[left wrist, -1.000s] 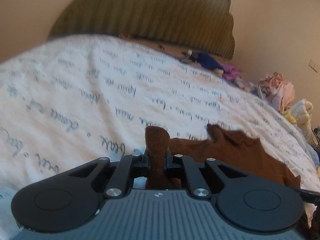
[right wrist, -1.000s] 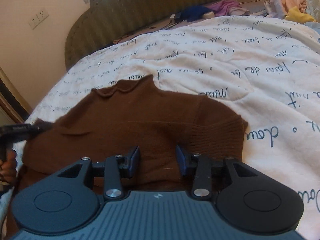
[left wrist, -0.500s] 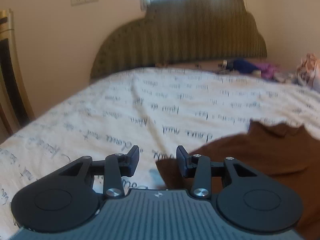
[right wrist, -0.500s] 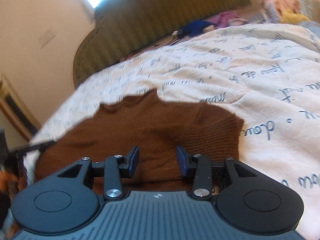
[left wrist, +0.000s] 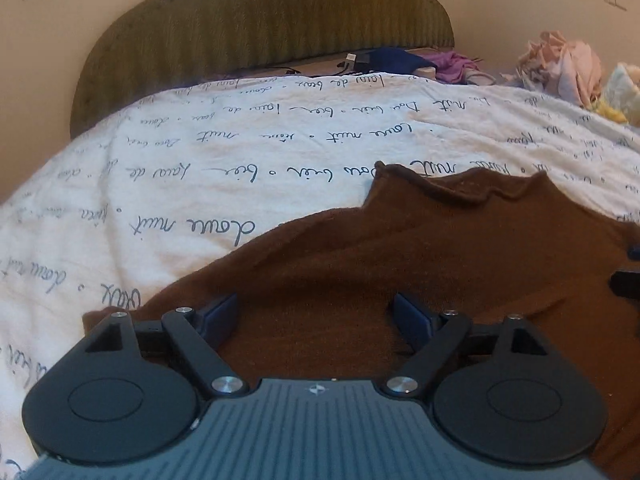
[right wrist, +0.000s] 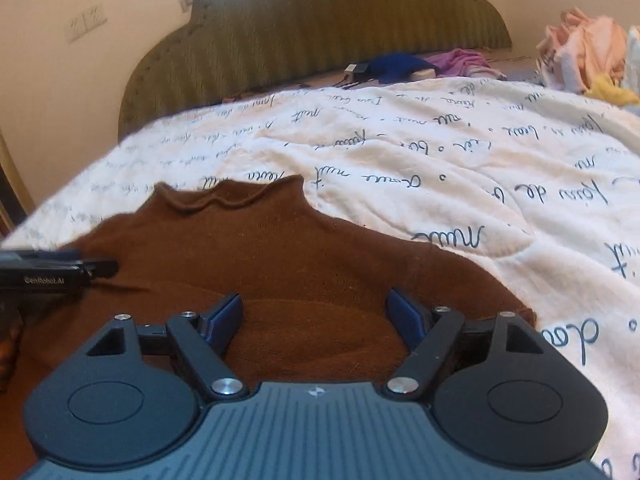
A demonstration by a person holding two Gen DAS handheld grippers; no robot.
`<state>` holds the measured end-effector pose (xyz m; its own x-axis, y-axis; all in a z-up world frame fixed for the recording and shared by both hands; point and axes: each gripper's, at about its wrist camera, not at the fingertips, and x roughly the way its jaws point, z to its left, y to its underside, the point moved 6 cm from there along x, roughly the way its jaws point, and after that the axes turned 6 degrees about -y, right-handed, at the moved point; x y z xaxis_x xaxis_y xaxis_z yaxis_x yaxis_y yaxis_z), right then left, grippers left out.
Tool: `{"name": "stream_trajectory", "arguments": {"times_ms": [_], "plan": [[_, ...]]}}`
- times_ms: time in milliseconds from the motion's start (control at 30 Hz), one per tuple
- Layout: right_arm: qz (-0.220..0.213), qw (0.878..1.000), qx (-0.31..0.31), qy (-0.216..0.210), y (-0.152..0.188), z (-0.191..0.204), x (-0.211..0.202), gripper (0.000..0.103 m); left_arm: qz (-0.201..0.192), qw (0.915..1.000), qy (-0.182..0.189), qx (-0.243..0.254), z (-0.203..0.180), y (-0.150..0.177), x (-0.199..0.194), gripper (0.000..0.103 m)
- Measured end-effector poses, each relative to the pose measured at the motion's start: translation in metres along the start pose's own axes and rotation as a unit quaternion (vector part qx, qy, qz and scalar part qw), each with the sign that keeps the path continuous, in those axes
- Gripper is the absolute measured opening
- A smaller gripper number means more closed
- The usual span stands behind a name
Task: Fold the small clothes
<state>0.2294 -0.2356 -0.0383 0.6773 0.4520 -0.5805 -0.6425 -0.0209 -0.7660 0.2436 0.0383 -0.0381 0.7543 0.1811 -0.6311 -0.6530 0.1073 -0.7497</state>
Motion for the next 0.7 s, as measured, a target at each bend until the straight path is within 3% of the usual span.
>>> {"name": "stream_trajectory", "arguments": {"times_ms": [33, 100, 200, 267, 367, 400, 433, 500, 600, 633, 667, 700], "plan": [[0.017, 1.0, -0.013, 0.007, -0.006, 0.005, 0.002, 0.08, 0.001, 0.9998, -0.017, 0.01, -0.001, -0.002, -0.003, 0.084], [0.024, 0.999, 0.025, 0.0, -0.021, 0.006, -0.004, 0.08, -0.003, 0.9998, -0.02, 0.008, 0.0, -0.009, -0.019, 0.068], [-0.033, 0.992, 0.084, -0.09, -0.048, 0.016, -0.022, 0.08, -0.034, 0.999, 0.029, -0.006, -0.011, -0.027, -0.032, 0.076], [-0.02, 0.99, 0.088, -0.109, -0.057, 0.027, -0.006, 0.08, -0.02, 0.9989, 0.039, 0.017, -0.032, -0.035, -0.02, 0.076], [0.04, 0.994, 0.072, -0.072, -0.053, 0.029, 0.039, 0.08, 0.026, 0.9984, 0.027, 0.043, -0.051, -0.036, 0.017, 0.081], [0.051, 0.995, 0.062, -0.055, -0.049, 0.025, 0.05, 0.08, 0.015, 0.9987, 0.019, 0.045, -0.052, -0.035, 0.029, 0.099], [0.026, 0.998, 0.029, -0.051, -0.044, 0.024, 0.052, 0.08, 0.008, 0.9992, 0.006, 0.039, -0.048, -0.033, 0.038, 0.103], [-0.002, 0.999, 0.011, -0.05, -0.036, 0.019, 0.053, 0.08, 0.031, 0.9989, 0.035, -0.01, -0.036, -0.031, 0.047, 0.103], [0.004, 0.999, 0.011, -0.049, -0.039, 0.02, 0.051, 0.08, 0.027, 0.9994, 0.022, 0.005, -0.037, -0.032, 0.039, 0.101], [0.008, 0.999, 0.014, -0.038, -0.04, 0.021, 0.046, 0.08, 0.023, 0.9997, 0.013, 0.001, -0.034, -0.031, 0.031, 0.098], [0.008, 0.999, 0.03, -0.018, -0.04, 0.021, 0.035, 0.08, 0.02, 0.9997, 0.013, -0.008, -0.031, -0.029, 0.018, 0.088], [0.005, 0.999, 0.048, -0.009, -0.038, 0.023, 0.021, 0.081, 0.02, 0.9994, 0.026, -0.015, -0.028, -0.025, 0.004, 0.086]]}}
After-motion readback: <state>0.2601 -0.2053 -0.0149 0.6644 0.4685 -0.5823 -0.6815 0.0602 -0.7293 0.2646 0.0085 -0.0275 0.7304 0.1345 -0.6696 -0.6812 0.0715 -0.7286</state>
